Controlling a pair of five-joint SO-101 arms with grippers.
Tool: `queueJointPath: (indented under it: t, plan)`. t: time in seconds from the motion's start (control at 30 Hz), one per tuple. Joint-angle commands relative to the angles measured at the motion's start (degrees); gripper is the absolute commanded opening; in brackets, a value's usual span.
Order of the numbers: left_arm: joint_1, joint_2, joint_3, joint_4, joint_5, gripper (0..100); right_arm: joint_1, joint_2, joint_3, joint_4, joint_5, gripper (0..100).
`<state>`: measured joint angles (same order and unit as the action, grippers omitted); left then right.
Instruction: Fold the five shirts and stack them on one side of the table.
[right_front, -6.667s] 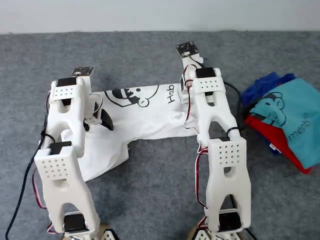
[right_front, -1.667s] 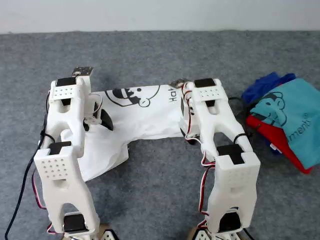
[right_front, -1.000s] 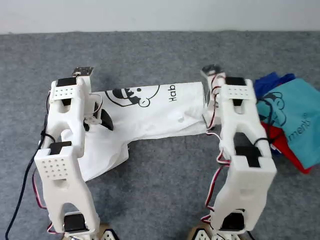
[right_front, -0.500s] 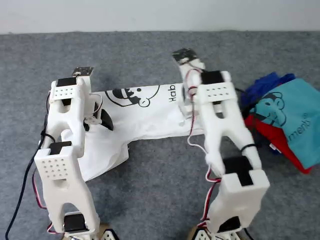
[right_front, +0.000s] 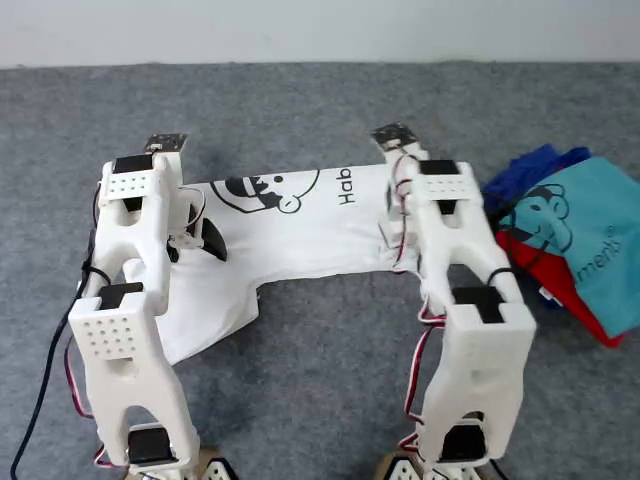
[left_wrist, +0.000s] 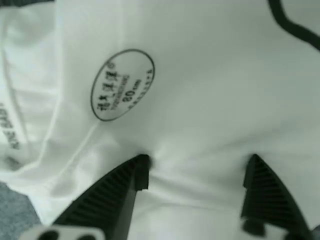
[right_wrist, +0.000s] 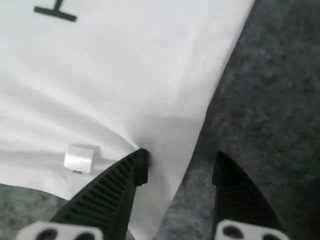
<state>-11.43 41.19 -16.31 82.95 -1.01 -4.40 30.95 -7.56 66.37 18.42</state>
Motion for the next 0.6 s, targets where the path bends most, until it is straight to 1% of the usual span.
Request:
queueJointPath:
  t: [0.0, 0.27, 0.4, 0.47, 0.57]
  plan:
    - [0.5, 0.2, 0.0, -0.8, -0.6, 31, 2.5, -4.6, -1.8, 2.7, 1.1, 20.8]
    - [0.5, 0.2, 0.0, -0.8, -0.6, 31, 0.0, -16.2, -1.7, 7.9, 1.0, 20.8]
    - [0.5, 0.2, 0.0, -0.8, -0.6, 31, -2.2, -18.2, -0.5, 11.0, 0.4, 20.8]
    - [0.5, 0.2, 0.0, -0.8, -0.6, 31, -2.6, -17.8, 1.8, 10.9, -0.6, 20.8]
    - [0.5, 0.2, 0.0, -0.8, -0.6, 31, -2.7, -17.1, 6.3, 7.6, -1.0, 20.8]
